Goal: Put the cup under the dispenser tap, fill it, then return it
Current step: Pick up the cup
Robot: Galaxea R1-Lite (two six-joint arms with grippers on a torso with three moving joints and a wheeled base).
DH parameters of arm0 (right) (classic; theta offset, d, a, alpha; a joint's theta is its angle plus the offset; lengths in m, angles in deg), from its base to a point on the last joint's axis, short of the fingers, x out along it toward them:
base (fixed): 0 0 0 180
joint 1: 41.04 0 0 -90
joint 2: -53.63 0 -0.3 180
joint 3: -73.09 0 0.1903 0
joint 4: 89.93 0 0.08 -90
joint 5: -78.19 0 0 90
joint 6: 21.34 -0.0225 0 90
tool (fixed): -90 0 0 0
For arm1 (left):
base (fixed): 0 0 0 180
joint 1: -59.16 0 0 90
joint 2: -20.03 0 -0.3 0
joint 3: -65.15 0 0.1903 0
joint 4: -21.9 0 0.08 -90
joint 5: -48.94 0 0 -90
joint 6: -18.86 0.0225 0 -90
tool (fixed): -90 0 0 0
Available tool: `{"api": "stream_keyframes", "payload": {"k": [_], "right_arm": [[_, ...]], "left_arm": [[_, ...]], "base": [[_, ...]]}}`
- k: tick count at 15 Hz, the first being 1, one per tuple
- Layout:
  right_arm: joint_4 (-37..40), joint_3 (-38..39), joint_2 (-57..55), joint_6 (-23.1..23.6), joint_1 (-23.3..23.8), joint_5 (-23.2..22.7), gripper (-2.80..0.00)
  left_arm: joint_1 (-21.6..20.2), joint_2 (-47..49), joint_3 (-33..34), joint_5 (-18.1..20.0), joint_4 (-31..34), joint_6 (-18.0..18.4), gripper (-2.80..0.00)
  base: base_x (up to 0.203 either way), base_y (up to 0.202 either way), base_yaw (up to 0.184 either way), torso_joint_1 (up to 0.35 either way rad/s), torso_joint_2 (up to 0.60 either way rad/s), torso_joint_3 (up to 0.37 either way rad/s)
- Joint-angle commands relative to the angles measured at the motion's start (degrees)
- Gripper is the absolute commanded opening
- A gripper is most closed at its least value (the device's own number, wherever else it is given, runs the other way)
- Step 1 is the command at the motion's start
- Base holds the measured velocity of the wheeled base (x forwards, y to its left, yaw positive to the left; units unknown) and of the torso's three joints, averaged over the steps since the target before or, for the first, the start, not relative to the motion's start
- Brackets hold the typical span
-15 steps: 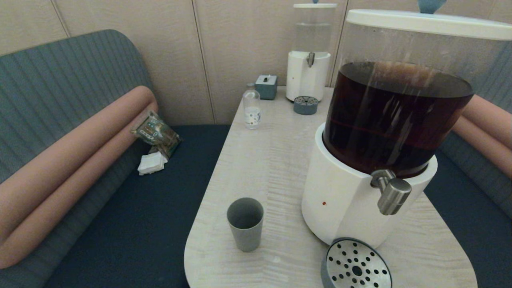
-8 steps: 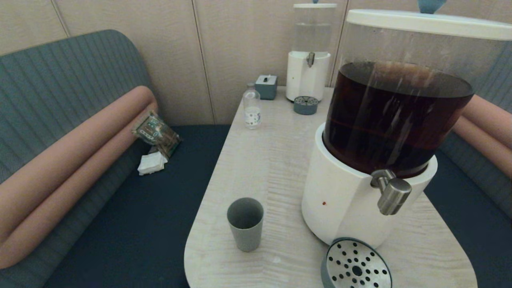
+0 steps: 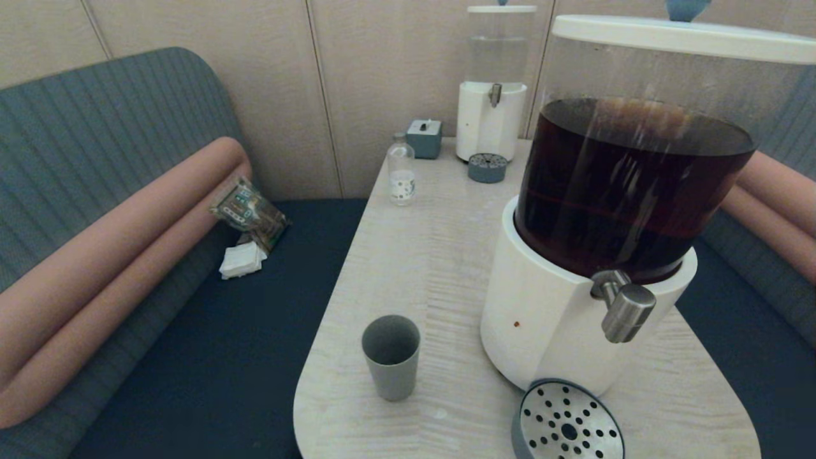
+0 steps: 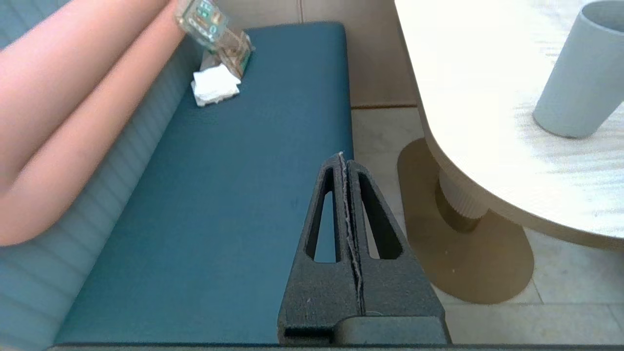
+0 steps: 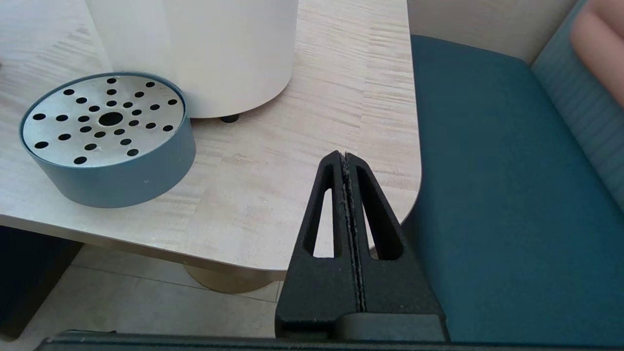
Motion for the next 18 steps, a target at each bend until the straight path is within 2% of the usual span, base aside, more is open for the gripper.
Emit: {"api": "stream_keyframes", "payload": {"k": [1, 3, 6, 8, 9, 11, 14, 16, 18], "right_arm": [[-0.01, 0.53, 0.29, 0.10, -0.01, -0.02, -2.80], [-0.02, 0.53, 0.29, 0.08, -0.01, 0.03, -2.80], [-0.02, 0.56, 0.29, 0.11, -0.01, -0.06, -2.80], [-0.02, 0.53, 0.29, 0.00, -0.01, -0.06, -2.80], [-0.02, 0.53, 0.29, -0.06, -0.01, -0.06, -2.80], [0.04, 0.54, 0.29, 0.11, -0.01, -0.06, -2.80], [-0.02, 0.53, 0.29, 0.11, -0.01, -0.06, -2.80], [0.04, 0.53, 0.29, -0.06, -0.01, 0.00, -2.80], [-0.02, 0.53, 0.29, -0.06, -0.01, 0.03, -2.80]], "left_arm": [[0.00, -0.06, -0.17, -0.01, -0.12, 0.01, -2.80], [0.00, 0.41, -5.40, 1.68, 0.91, -0.36, -2.80], [0.02, 7.85, -18.87, 8.89, 6.39, -1.88, -2.80], [0.06, 20.11, -28.08, 12.42, 5.34, -6.55, -2.80], [0.08, 26.62, -31.45, 14.27, 2.25, -9.23, -2.80], [0.12, 38.79, -33.84, 19.16, -8.02, -12.80, -2.80], [0.25, 55.26, -28.92, 28.83, -28.40, -15.17, -2.80], [0.46, 67.02, -25.41, 31.37, -41.34, -15.51, -2.80], [0.58, 77.48, -22.20, 32.30, -53.76, -15.44, -2.80]], "base": [[0.000, 0.000, 0.000, 0.000, 0.00, 0.000], [0.000, 0.000, 0.000, 0.000, 0.00, 0.000], [0.000, 0.000, 0.000, 0.000, 0.00, 0.000], [0.000, 0.000, 0.000, 0.000, 0.00, 0.000], [0.000, 0.000, 0.000, 0.000, 0.00, 0.000], [0.000, 0.000, 0.000, 0.000, 0.00, 0.000], [0.000, 0.000, 0.000, 0.000, 0.00, 0.000], [0.000, 0.000, 0.000, 0.000, 0.00, 0.000], [0.000, 0.000, 0.000, 0.000, 0.00, 0.000]]}}
